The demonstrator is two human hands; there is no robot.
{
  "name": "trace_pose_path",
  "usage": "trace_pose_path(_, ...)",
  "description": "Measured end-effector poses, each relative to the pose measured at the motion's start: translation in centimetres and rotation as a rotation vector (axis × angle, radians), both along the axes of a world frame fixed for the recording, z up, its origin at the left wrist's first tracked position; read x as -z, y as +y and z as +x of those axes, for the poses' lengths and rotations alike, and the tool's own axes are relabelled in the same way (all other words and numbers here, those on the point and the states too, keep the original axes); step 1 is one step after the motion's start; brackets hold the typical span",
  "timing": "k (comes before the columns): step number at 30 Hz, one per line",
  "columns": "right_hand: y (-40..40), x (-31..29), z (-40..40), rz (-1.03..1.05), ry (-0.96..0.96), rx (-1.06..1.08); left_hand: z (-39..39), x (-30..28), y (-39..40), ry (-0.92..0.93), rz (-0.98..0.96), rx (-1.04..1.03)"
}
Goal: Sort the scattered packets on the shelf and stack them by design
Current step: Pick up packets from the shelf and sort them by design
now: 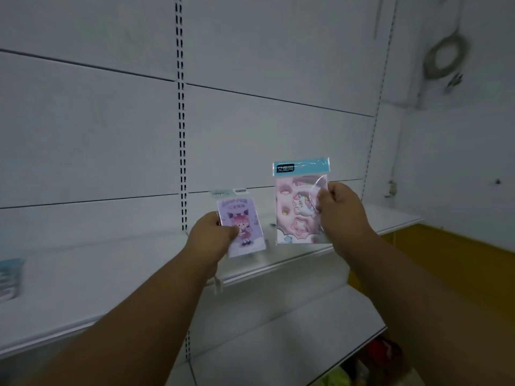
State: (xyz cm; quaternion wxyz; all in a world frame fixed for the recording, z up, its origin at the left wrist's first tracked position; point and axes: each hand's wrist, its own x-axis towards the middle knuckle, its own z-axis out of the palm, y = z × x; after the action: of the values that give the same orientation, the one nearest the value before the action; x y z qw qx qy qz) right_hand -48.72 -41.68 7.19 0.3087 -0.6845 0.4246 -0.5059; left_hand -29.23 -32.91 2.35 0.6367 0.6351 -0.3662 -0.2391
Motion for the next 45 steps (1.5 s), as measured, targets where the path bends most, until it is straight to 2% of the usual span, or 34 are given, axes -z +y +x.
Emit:
trace_pose_path(6,-6.5,0.8,1.8,-0.056,-0.002,-0.039,0.6,0.3,-7.1,0.001,0.116,-0.088)
trace_pose_path(15,-14.2,1.2,6.0,0.015,0.006,-0.142,4.0,1.0,-12.7,0.007,0.367,-0.15)
trace_pose_path(20,-17.0,1.7,7.1,0.028,0.03,-0.251,3.6,0.8,-12.9,-0.22,0.583,-0.267)
trace_pose_path(24,-18.4,2.2,7.5,0.056,0.03,-0.356,3.0,0.6,-13.2,-0.324,0.692,-0.34)
trace_pose_path(26,-19.1,2.4,7.5,0.06,0.031,-0.388,2.9,0.6,-13.8,-0.482,0.693,-0.418)
trace_pose_path(28,-19.7,2.5,7.4,0.062,0.031,-0.41,2.2,0.1,-14.7,-0.599,0.539,-0.501)
trace_pose_path(29,-20.1,2.5,7.3,0.061,0.035,-0.412,1.6,-0.4,-15.3,-0.574,0.411,-0.491)
trace_pose_path(31,-20.7,2.5,6.8,0.061,0.047,-0.411,-0.1,-1.8,-16.9,-0.365,0.169,-0.365)
trace_pose_path(33,-21.4,2.4,6.0,0.076,0.064,-0.419,-1.4,-2.9,-18.9,-0.194,0.053,-0.243)
trace_pose_path(37,-23.8,2.3,2.7,0.268,0.137,-0.451,-2.4,-3.7,-23.7,-0.087,0.038,-0.153)
trace_pose_path(39,-25.3,2.4,0.3,0.339,0.12,-0.4,-3.4,-3.7,-26.3,-0.009,0.04,-0.073)
trace_pose_path(41,-26.9,2.7,-2.3,0.307,0.142,-0.278,-5.3,-3.5,-28.7,0.048,0.074,-0.023)
trace_pose_path(45,-31.8,3.1,-6.5,0.178,0.24,-0.136,-8.8,-2.9,-34.1,0.019,0.173,0.019)
